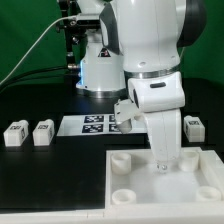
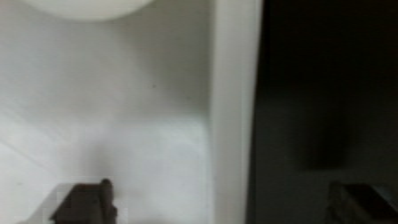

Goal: Assemble one leg

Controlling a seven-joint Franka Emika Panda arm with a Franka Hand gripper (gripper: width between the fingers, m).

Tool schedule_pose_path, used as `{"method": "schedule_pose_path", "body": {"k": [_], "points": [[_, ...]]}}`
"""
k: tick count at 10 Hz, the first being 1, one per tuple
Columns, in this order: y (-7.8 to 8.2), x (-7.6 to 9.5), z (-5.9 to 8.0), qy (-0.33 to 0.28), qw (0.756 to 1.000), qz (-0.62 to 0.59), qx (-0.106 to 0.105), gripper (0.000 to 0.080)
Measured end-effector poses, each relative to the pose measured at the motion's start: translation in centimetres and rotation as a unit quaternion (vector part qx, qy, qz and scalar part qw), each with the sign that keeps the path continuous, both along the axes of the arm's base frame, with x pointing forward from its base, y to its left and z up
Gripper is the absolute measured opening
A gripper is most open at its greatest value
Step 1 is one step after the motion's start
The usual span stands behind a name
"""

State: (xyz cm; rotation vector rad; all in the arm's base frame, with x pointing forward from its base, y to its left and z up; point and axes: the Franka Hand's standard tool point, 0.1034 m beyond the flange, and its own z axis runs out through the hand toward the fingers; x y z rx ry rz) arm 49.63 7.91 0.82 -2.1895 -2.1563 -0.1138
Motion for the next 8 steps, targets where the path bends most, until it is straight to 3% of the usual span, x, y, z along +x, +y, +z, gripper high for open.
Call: {"method": "schedule_pose_path", "body": {"k": [1, 8], "points": [[-0.02, 0.00, 0.00, 0.000, 1.000, 0.000, 0.000, 0.0635], [-0.15, 0.01, -0.03, 0.000, 1.000, -0.001, 0.000, 0.0648]]}}
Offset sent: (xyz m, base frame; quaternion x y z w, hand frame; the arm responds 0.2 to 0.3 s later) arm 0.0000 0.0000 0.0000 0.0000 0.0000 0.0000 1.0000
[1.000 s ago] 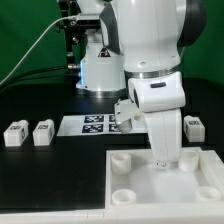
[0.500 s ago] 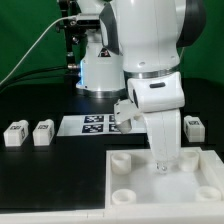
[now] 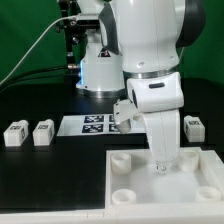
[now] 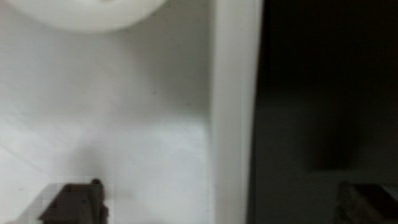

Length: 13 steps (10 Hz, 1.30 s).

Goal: Assemble one leg

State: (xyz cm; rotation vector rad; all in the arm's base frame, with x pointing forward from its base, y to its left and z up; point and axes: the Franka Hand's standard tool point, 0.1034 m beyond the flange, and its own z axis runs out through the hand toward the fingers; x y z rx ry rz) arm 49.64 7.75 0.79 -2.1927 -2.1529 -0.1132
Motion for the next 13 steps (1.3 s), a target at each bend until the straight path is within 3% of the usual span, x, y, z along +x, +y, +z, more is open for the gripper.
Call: {"method": "schedule_pose_path", "body": {"k": [1, 4, 7, 8, 9, 11, 13], "points": [[0.1, 0.0, 0.2, 0.002, 1.000, -0.026, 0.000, 0.0648], [2.5, -0.5, 3.4, -0.003, 0.986, -0.164, -0.002, 0.0648], [5.6, -1.1, 4.8, 0.006, 0.943, -0.333, 0.008, 0.0648], [4.2, -0.8, 4.4, 0.008, 0.946, -0.325, 0.015, 0.0648], [3.5, -0.6, 4.4, 0.016, 0.923, -0.384, 0.019, 0.0648], [4.1, -0.8, 4.4, 0.028, 0.886, -0.462, 0.023, 0.0648], [6.2, -3.0, 4.8, 0.047, 0.817, -0.574, 0.019, 0.0648]]}}
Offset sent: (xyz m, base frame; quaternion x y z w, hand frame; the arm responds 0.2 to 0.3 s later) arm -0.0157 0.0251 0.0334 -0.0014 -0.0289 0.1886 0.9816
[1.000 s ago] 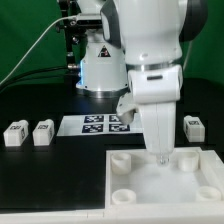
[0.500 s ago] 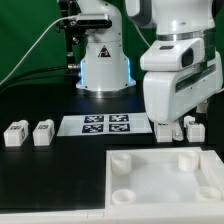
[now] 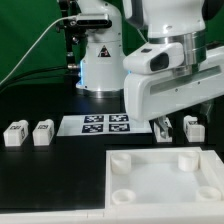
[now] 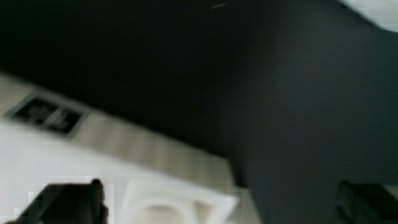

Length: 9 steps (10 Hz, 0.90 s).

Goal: Assemble one leg

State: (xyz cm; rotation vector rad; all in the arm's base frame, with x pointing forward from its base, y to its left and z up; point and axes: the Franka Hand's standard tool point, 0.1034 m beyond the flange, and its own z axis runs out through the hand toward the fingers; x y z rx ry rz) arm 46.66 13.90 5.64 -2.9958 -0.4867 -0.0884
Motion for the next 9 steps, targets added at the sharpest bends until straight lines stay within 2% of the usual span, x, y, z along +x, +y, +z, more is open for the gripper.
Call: {"method": "schedule_pose_path", "body": {"k": [2, 3, 7, 8, 9], "points": [[2.5, -1.2, -0.2, 0.023, 0.991, -0.132, 0.010, 0.0648], [3.4, -1.6, -0.3, 0.026, 0.988, -0.152, 0.011, 0.0648], [3.2, -1.6, -0.3, 0.043, 0.986, -0.159, 0.010, 0.0648], [3.1, -2.8, -0.5, 0.102, 0.981, -0.163, -0.006, 0.0648], [3.5, -3.0, -0.3, 0.164, 0.973, -0.159, -0.019, 0.0648]]}}
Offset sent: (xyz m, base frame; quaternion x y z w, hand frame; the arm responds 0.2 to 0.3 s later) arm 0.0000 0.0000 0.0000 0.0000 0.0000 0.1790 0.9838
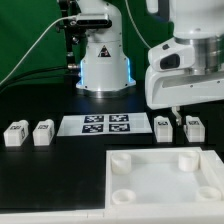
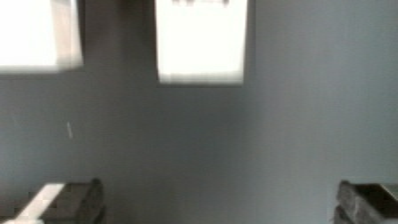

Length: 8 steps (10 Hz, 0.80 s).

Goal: Assemble one leg

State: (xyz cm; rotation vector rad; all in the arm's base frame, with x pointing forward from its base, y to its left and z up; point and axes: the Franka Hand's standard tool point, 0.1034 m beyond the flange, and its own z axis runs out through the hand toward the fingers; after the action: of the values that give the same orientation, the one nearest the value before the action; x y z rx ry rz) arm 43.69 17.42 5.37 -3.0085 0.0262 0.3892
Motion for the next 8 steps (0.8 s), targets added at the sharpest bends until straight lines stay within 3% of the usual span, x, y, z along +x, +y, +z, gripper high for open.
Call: {"method": "schedule_pose_path", "body": {"k": [2, 4, 6, 8], "points": [[0.1, -0.4, -0.4, 0.108, 0.994, 0.002, -0.001, 0.0648], [0.2, -0.6, -0.4, 0.159, 0.987, 0.025, -0.009, 0.0648], [0.1, -1.3, -0.4, 0.255, 0.966, 0.034, -0.008, 0.0648], [0.2, -1.3, -1.5, 0.283, 0.959, 0.030, -0.010, 0.0648]]}}
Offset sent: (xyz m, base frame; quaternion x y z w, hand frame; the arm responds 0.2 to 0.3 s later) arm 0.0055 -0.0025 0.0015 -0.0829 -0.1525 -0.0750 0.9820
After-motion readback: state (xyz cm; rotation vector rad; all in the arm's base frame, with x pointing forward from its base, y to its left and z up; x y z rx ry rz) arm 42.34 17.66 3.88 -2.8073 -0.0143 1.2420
